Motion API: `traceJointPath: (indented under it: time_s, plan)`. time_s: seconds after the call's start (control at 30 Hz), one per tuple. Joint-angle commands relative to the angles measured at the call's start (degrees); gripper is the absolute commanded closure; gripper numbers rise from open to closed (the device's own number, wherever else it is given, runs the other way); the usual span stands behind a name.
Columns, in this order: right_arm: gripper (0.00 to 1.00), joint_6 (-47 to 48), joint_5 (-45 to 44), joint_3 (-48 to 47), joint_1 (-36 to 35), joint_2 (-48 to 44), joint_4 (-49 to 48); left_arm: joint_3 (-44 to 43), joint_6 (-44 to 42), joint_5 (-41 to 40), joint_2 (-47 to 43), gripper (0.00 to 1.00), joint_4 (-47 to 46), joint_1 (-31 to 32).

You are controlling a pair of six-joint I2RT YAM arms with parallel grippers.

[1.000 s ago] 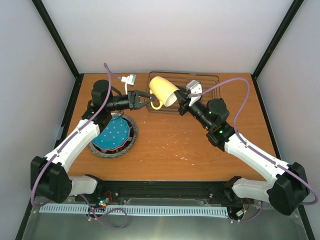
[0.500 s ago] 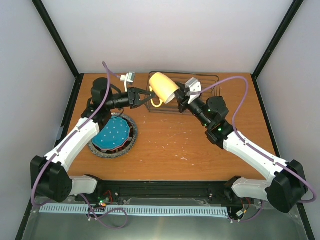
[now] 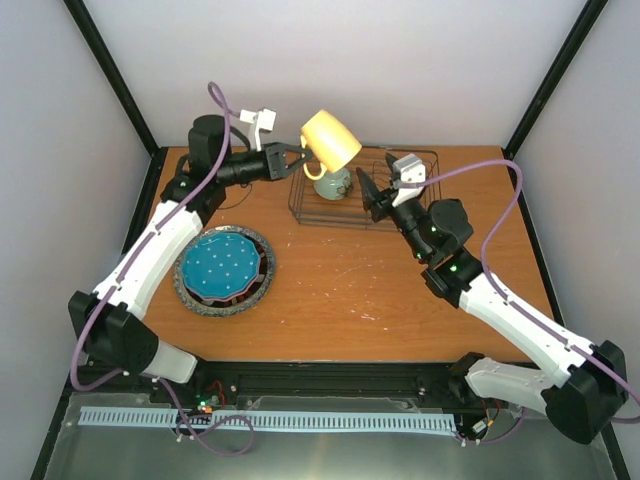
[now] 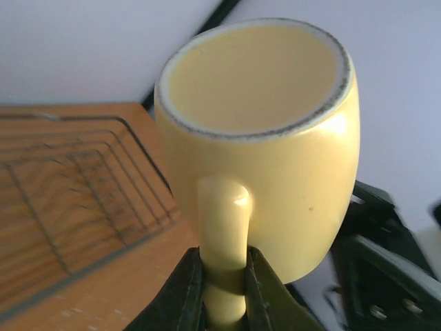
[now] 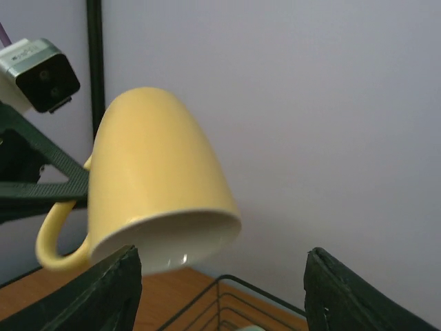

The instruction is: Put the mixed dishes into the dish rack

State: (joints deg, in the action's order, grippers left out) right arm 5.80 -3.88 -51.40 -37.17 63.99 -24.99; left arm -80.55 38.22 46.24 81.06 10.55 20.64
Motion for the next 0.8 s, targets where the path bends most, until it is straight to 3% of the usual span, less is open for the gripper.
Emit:
traceJointPath:
  time_s: [0.0,0.23,0.57,0.77]
  plan:
    - [0.35,2.19,-10.34,4.3,-0.19,-6.0,2.73,-9.87,-16.11,-10.93,4.62,0.99,6.95,0.19]
    - [0.34,3.37,-15.78,10.57,0.14,-14.53,6.28,-7.08,-36.92,-21.67,11.04,0.99,1.26,0.88]
    - [0.35,3.46,-14.68,12.19,1.71,-15.09,6.41,-2.19,-55.37,-32.25,16.1,0.99,-10.71,5.91]
    - [0.35,2.59,-13.09,12.11,2.25,-13.17,4.86,4.59,-60.72,-29.77,18.74,0.99,-21.85,6.69]
